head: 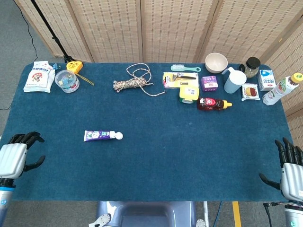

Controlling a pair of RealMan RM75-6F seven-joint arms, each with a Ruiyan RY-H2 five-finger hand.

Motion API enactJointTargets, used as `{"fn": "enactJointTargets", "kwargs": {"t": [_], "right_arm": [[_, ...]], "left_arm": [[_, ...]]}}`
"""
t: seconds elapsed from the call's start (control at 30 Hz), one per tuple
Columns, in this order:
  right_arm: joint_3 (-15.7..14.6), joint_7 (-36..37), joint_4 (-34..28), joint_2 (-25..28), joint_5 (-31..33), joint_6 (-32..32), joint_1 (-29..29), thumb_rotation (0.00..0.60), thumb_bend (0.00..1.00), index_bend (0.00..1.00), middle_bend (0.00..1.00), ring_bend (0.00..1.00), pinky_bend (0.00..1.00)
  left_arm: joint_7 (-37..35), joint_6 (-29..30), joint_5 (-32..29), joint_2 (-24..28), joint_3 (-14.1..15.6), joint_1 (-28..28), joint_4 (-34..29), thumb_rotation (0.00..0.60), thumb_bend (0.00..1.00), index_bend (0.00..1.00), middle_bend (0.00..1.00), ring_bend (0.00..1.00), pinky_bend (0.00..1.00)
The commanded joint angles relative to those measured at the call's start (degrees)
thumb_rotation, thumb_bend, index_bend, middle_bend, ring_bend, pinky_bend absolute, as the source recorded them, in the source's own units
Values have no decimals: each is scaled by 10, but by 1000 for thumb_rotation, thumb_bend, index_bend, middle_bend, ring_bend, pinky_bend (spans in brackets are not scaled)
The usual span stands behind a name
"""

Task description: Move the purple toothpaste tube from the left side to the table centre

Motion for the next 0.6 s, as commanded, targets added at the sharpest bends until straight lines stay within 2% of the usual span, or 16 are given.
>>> {"fn": "enactJointTargets", "kwargs": {"t": [0.03,0.2,0.6], "right_arm": [[-1,-1,-1,2,0,-1,0,600,0,20,0,0,0],[0,-2,-4,4,3,0,-1,600,0,20,0,0,0],[-2,-4,-5,2,5,0,-3,600,0,20,0,0,0]], "left_arm": [[-2,-28,-9,-6,-9,-23,15,600,252,432,339,347,251],[-19,-82,-18,-28,-24,-66,52,600,252,352,281,298,251],[-11,-194,-45,-86,-43,-159,102,600,252,316,249,267,251]]}}
